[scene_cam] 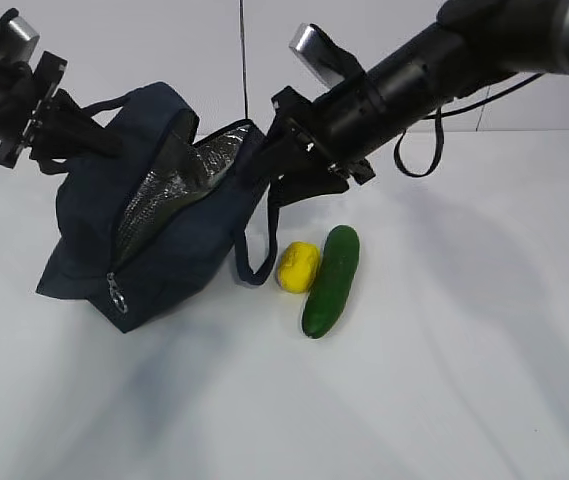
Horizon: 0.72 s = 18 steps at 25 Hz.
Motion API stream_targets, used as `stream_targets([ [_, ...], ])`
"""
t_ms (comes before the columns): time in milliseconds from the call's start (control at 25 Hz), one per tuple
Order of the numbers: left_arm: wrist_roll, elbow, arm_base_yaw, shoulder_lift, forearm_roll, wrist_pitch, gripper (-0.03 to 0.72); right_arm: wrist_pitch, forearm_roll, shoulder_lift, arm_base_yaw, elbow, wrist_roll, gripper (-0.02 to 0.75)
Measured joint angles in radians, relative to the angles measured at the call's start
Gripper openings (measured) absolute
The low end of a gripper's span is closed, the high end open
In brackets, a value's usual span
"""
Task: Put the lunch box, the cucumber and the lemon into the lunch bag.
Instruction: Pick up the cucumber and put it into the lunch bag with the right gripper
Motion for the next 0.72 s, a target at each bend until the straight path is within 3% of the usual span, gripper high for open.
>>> stream_targets([
  [360,-0.009,0.0,0.01,0.0,0.011,0.002,-0.008,0.024,-0.394,-0.077,0.0,-0.021,0.272,0.403],
  [720,-0.014,0.0,0.041,0.0,0.013,-0.001,-0.008,0.03,-0.728,-0.081,0.002,-0.021,0.74,0.403],
])
